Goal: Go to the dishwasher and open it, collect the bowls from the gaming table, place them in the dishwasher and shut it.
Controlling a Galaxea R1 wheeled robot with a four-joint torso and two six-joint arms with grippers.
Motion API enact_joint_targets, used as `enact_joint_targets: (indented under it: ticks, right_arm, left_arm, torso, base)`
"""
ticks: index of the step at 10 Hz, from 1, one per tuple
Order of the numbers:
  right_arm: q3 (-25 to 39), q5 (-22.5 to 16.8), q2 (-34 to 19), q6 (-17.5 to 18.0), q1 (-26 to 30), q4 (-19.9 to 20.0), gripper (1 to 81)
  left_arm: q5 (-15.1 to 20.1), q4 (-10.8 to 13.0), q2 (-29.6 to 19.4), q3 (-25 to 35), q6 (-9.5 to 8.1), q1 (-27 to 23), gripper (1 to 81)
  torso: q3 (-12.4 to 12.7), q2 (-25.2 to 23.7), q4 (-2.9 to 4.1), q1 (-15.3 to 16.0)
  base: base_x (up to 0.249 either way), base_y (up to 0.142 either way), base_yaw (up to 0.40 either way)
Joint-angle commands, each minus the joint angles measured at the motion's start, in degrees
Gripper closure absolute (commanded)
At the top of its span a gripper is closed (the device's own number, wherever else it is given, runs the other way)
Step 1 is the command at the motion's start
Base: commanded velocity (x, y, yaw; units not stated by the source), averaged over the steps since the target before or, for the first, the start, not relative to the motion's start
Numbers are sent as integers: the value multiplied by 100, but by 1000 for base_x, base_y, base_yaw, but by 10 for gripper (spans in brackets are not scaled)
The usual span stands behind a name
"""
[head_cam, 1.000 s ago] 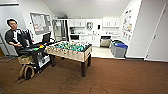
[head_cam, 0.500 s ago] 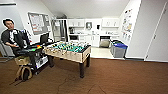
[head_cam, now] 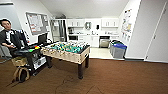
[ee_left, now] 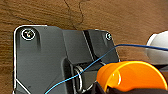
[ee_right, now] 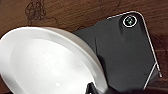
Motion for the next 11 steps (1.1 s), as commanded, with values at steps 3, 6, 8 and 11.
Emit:
enact_joint_targets:
  ticks: [3,6,8,11]
  right_arm:
    - [107,-271,-24,-24,216,-173,811]
    - [107,-280,-24,-24,234,-173,811]
    - [107,-280,-24,-24,225,-173,811]
    - [107,-289,-24,-15,251,-173,811]
  left_arm:
    - [48,85,-127,64,33,-226,811]
    - [30,85,-127,64,25,-226,811]
    - [30,85,-127,64,25,-226,811]
    - [-40,93,-109,64,25,-226,811]
  torso:
    - [0,0,0,0]
    - [0,0,0,2]
    - [0,0,0,-1]
    - [0,0,0,0]
  base:
    - [97,0,0]
    - [96,0,0]
    - [97,0,0]
    - [96,0,0]
